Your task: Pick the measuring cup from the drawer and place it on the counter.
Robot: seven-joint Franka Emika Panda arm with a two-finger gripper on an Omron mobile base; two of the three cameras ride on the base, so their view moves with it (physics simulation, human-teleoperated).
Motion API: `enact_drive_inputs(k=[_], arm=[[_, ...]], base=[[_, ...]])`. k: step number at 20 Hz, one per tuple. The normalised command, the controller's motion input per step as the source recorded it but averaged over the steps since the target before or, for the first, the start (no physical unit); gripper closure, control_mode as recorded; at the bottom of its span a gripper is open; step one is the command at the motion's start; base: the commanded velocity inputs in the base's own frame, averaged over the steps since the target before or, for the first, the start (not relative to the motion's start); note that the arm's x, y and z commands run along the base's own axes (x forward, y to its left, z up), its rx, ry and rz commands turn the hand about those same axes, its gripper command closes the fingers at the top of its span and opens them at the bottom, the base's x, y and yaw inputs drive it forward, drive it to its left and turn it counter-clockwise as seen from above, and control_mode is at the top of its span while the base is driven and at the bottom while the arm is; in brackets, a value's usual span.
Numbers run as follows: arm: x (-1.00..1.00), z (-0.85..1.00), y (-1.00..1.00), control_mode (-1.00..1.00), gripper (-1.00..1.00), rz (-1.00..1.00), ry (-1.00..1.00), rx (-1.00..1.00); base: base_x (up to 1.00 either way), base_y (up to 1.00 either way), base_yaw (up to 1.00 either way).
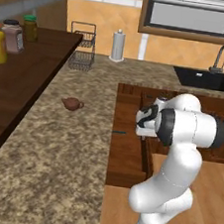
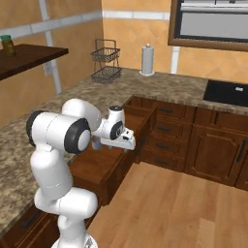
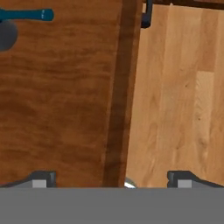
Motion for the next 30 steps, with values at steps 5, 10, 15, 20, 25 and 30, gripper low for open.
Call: enact_drive_inputs(k=[5, 10, 15, 20, 25, 30], arm=[[0.49, -0.73, -0.02, -1.00, -1.00, 0.00, 0.00, -0.01], [0.15, -0.62, -0.36, -1.00, -1.00, 0.01, 0.00, 0.00], [-0.13, -0.25, -0.96, -1.00, -1.00, 0.04, 0.03, 0.00], [-0.27, 0.00, -1.00, -1.00, -1.00, 0.06, 0.00, 0.04], [0.12, 0.09, -1.00, -1.00, -1.00, 0.07, -0.01, 0.22], [0.02, 0.95, -0.12, -1.00, -1.00, 0.00, -0.12, 0.03]], base=[[0.00, 0.00, 0.00], [0.00, 0.00, 0.00], [0.00, 0.00, 0.00], [0.00, 0.00, 0.00], [0.00, 0.00, 0.00], [0.00, 0.00, 0.00]])
